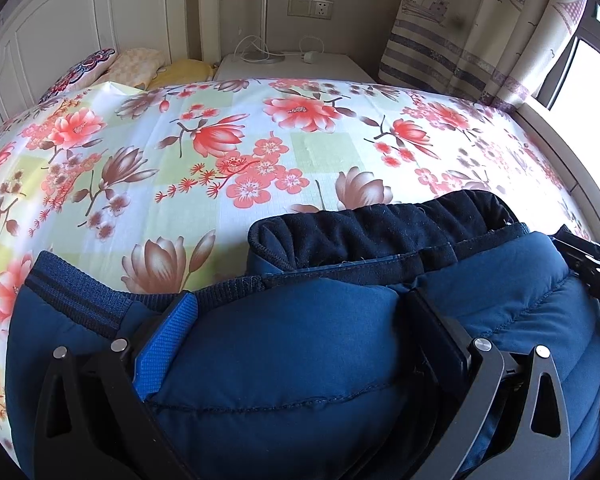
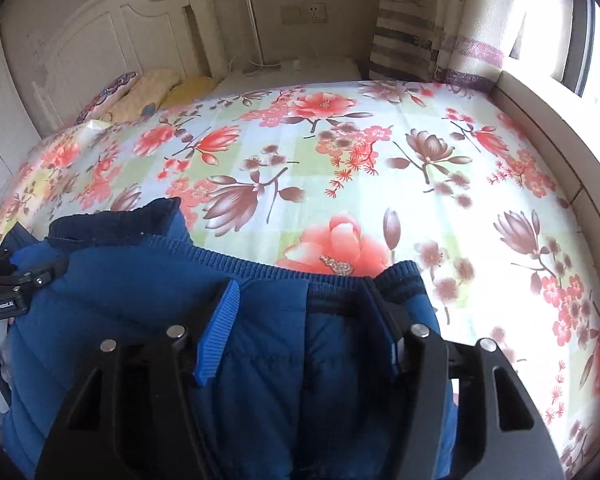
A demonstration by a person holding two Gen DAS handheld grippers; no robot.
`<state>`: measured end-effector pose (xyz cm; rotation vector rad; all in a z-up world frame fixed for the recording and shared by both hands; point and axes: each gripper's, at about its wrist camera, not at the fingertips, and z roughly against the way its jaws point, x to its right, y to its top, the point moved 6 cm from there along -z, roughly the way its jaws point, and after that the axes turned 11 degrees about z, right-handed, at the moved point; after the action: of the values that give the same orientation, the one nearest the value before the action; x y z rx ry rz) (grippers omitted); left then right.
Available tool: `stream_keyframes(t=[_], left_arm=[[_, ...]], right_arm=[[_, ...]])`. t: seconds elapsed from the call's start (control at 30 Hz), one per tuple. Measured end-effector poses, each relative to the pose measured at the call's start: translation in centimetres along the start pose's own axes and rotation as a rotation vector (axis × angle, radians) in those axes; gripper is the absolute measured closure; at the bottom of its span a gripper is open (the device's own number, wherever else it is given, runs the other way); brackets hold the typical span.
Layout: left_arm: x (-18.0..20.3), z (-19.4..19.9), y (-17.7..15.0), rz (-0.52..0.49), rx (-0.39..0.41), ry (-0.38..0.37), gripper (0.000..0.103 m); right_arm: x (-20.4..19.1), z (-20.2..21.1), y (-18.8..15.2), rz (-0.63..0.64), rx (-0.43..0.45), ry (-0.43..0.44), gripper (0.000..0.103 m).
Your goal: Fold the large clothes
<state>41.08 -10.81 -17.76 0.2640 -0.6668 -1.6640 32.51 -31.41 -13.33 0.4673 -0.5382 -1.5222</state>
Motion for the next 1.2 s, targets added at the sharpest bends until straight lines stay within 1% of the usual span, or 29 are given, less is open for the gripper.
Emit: stream_keyframes(t=[0.07,0.1,0.13,0.2,0.23,0.27,0.3,0.33,0.37,0.4,0.43,0.47,0.53,0.57,0.63,0.67,0.7,0.73,0.8,0.87,0.9,0.93,0.97,1.0,1.03,1.07,1.1,1.2], left_arm=[[0.3,0.2,0.1,-0.017,-0.004,0.036,0.004],[0.4,1.0,0.3,-0.037,0.012,0.087,0.004],[0.6,2.1,0.4,-0.062,0.039,0.108,0.004],[0.6,4.2,0.6,-0.103,0.09,0.086,0.004],[-0.1,4.6,0.8,-0.1,0.101,0.095,0.004],[-1.6,4.5,1.0,-0.082,0.102,0.122,0.004],[-3.5,3.9,1.1,-0.047,0.086,0.154,0.004],[-6.4,2.7,1.1,0.068,0.019,0.095,0.004],[-8.1,2.2,1.2,0.175,-0.021,-0.017,0.004],[-9.1,2.4,1.5,0.236,-0.012,-0.078,0.004],[-9.4,2.6,1.7,0.259,0.001,-0.098,0.004],[-9.1,2.5,1.6,0.241,0.008,-0.072,0.004],[-7.9,2.1,1.4,0.169,0.018,0.027,0.004],[-7.6,2.0,1.4,0.154,0.022,0.05,0.004],[-7.9,2.0,1.4,0.166,0.022,0.04,0.004],[-8.1,2.0,1.4,0.175,0.023,0.032,0.004],[-8.1,2.0,1.5,0.175,0.024,0.033,0.004],[-8.0,1.9,1.3,0.171,0.025,0.04,0.004],[-8.1,1.9,1.1,0.162,0.028,0.051,0.004],[-8.1,2.0,1.1,0.165,0.028,0.046,0.004],[-8.1,2.1,1.1,0.166,0.029,0.046,0.004],[-8.1,2.0,1.1,0.166,0.029,0.046,0.004],[-8.1,2.0,1.1,0.166,0.029,0.046,0.004],[-8.2,2.1,1.2,0.168,0.03,0.041,0.004],[-8.1,2.1,1.2,0.172,0.032,0.036,0.004],[-8.2,2.1,1.2,0.179,0.032,0.03,0.004],[-8.3,2.2,1.2,0.183,0.034,0.021,0.004],[-8.2,2.2,1.2,0.179,0.032,0.025,0.004]], right_arm=[[-0.3,-0.1,-0.1,0.024,-0.005,-0.029,0.043],[-0.3,0.0,-0.2,0.025,-0.001,-0.032,0.043],[-0.3,0.1,-0.2,0.024,0.002,-0.032,0.043],[-0.3,0.1,-0.4,0.023,0.01,-0.032,0.043],[-0.4,0.1,-0.3,0.024,0.01,-0.032,0.043],[-0.4,0.0,-0.3,0.023,0.009,-0.031,0.043],[-0.3,0.0,-0.4,0.021,0.008,-0.029,0.043],[-0.2,0.0,-0.2,0.018,0.008,-0.026,0.042],[-0.3,0.0,-0.2,0.018,0.008,-0.026,0.042],[-0.3,0.0,-0.2,0.021,0.008,-0.03,0.042],[-0.1,0.1,-0.1,0.023,0.009,-0.031,0.042],[-0.2,0.0,-0.1,0.019,0.009,-0.026,0.042],[-0.1,0.1,-0.2,0.014,0.01,-0.019,0.042],[-0.1,0.1,-0.1,0.014,0.007,-0.018,0.042],[-0.1,0.1,0.1,0.013,-0.014,-0.014,0.041],[-0.1,0.6,0.5,0.018,-0.024,-0.04,0.041],[-0.4,1.5,1.0,0.035,-0.018,-0.094,0.041],[-1.2,2.6,1.7,0.062,0.008,-0.128,0.04],[-5.1,5.0,3.3,0.153,0.084,-0.092,0.04],[-10.6,6.2,4.4,0.294,0.123,-0.06,0.038],[-12.7,6.2,4.7,0.34,0.132,-0.03,0.036],[-15.4,5.4,4.7,0.404,0.126,0.026,0.033],[-17.0,3.6,4.2,0.449,0.08,0.033,0.032],[-17.9,1.4,3.3,0.481,0.008,0.017,0.032],[-18.3,-0.4,2.5,0.489,-0.026,0.02,0.029],[-17.9,-0.3,2.6,0.449,0.002,0.051,0.028],[-17.6,0.0,2.6,0.425,0.008,0.075,0.028],[-16.8,1.0,2.6,0.392,0.024,0.125,0.028]])
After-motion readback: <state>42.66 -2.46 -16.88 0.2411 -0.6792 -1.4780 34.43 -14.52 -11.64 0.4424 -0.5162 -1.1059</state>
